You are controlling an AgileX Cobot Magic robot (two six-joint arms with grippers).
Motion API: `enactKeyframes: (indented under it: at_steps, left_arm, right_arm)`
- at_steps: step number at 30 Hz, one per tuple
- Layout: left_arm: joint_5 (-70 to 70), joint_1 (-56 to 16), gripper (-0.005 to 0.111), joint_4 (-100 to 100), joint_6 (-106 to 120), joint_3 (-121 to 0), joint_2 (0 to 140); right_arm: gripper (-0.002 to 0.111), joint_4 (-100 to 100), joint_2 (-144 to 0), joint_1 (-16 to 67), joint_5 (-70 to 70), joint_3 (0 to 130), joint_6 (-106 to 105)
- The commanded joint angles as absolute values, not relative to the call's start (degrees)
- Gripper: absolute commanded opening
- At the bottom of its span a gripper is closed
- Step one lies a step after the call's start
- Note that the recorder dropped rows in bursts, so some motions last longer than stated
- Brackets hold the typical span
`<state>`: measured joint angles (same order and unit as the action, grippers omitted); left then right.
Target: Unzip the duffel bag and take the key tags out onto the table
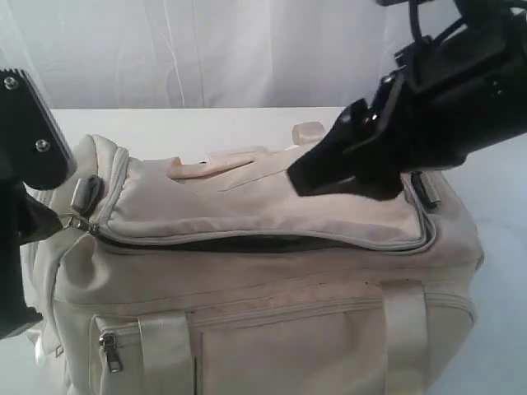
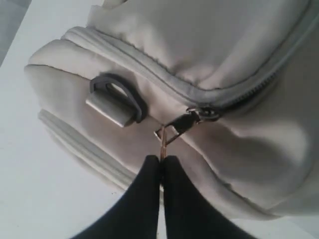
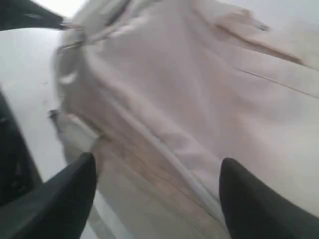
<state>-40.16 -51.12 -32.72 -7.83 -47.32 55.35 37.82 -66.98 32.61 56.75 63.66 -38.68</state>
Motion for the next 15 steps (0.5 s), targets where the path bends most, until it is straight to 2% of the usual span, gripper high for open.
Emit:
enactKeyframes:
  at_steps: [1,9,15]
  left_arm:
    - [-36.39,-50.95,0.000,-32.58,-9.37,-44.79,54.77]
    - [-36.12,-47.90,0.000,-32.45,-9.75,-44.80,54.77]
    - [-35.34,-47.90,0.000,-32.45,-10.95,-44.80,54.77]
  right_arm:
    - [0.065,44.65,-66.75,39.26,56.96,62.10,-57.19]
    - [0.065,35.76,-68.91,54.59,35.41,58.02,-65.21]
    - [0.069,29.85,-75.64,62.40,22.20,56.61,-65.28]
